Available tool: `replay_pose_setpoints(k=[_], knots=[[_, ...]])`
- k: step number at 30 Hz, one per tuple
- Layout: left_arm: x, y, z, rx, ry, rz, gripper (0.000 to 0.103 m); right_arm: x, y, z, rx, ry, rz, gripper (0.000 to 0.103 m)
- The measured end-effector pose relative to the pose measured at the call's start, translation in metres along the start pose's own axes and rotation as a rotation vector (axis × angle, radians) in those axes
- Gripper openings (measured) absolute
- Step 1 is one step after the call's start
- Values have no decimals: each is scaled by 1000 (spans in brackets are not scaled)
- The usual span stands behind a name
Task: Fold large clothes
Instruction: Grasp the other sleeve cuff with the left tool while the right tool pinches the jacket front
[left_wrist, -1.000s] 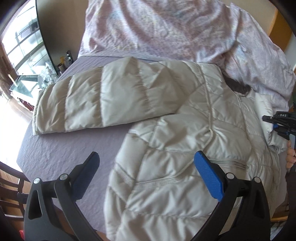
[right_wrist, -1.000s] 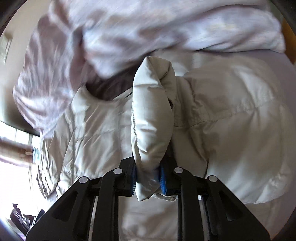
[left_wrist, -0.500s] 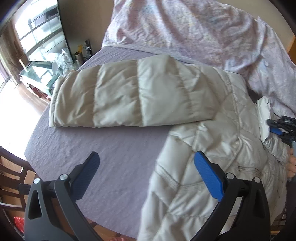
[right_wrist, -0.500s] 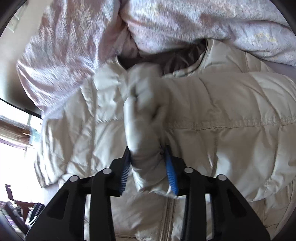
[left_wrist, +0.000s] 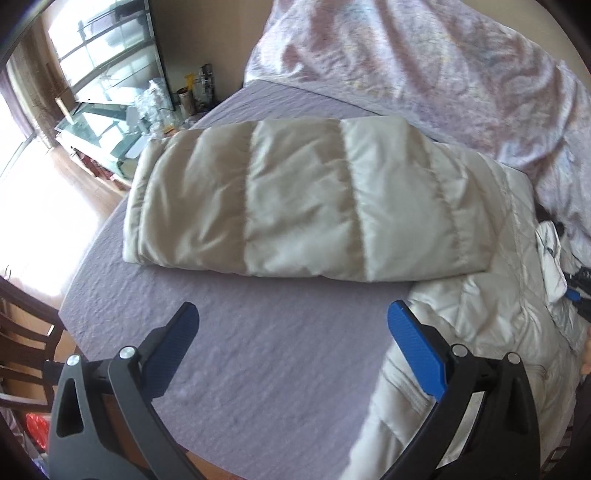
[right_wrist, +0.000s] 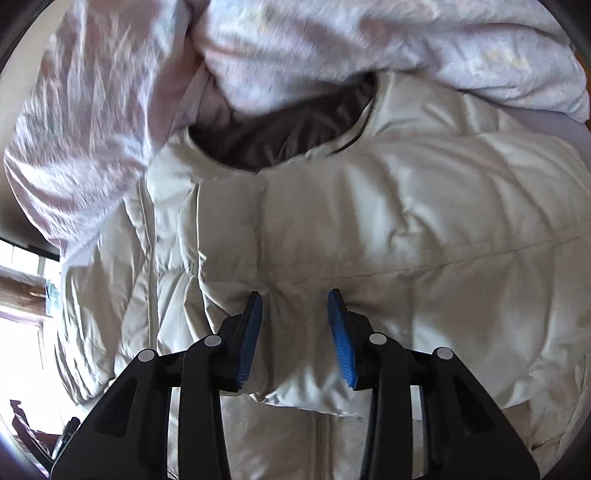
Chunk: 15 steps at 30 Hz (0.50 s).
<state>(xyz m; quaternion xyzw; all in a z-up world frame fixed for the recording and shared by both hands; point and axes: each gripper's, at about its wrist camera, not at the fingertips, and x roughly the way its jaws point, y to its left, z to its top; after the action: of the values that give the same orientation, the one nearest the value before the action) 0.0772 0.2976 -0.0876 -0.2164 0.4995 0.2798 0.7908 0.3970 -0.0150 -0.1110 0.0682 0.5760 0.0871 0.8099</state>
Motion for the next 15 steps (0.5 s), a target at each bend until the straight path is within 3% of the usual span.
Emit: replay_pose_setpoints(k=[6, 10, 15], knots=[[5, 36, 11, -86, -6, 4, 101, 14, 21, -13, -116, -7, -122, 40], [8, 72, 23, -156, -28, 2, 101, 15, 20, -14, -114, -1, -112, 40], [25, 117, 34, -285, 3, 21, 101, 11, 17, -17, -117, 4, -116, 40]])
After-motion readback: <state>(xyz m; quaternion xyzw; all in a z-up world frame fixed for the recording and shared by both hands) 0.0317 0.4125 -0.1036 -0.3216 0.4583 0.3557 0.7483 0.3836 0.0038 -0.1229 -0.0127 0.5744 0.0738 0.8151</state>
